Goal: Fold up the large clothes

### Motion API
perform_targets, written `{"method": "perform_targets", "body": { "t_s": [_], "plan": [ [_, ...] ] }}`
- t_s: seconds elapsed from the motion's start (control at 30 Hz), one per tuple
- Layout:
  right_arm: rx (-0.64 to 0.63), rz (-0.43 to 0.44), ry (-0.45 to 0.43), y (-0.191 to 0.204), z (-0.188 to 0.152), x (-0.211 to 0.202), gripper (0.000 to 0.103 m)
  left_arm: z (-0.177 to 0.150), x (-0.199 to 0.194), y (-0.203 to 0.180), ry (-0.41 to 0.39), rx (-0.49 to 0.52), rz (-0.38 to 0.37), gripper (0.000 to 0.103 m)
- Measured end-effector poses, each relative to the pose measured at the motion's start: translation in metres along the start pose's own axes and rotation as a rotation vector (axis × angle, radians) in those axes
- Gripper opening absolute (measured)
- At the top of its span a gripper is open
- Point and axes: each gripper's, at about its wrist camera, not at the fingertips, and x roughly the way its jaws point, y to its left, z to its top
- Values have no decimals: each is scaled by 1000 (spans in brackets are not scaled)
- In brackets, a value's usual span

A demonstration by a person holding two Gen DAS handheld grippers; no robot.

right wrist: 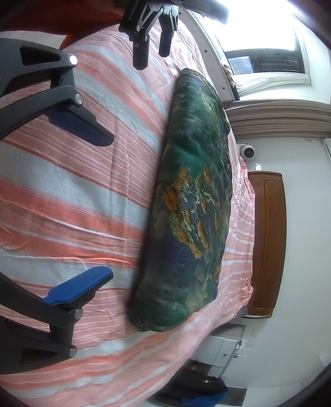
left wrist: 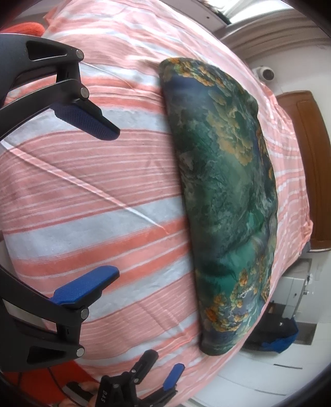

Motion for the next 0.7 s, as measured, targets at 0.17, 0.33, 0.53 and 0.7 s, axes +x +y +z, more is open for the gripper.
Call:
{"method": "perform_targets", "body": {
  "t_s": [0.17, 0.33, 0.53, 0.7],
  "plan": [
    [6, 2, 2, 0, 0, 0, 94, -1, 0, 2, 3, -6, 8, 99],
    [12, 4, 7, -1, 0, 1, 94, -1, -1, 1, -1, -2, 15, 99],
    [20, 6, 11, -2, 0, 2, 94, -2, 0, 2, -1, -5, 19, 99],
    [21, 6, 15, -2, -1, 3, 94, -3, 1, 4, 1, -12, 22, 99]
  ]
}}
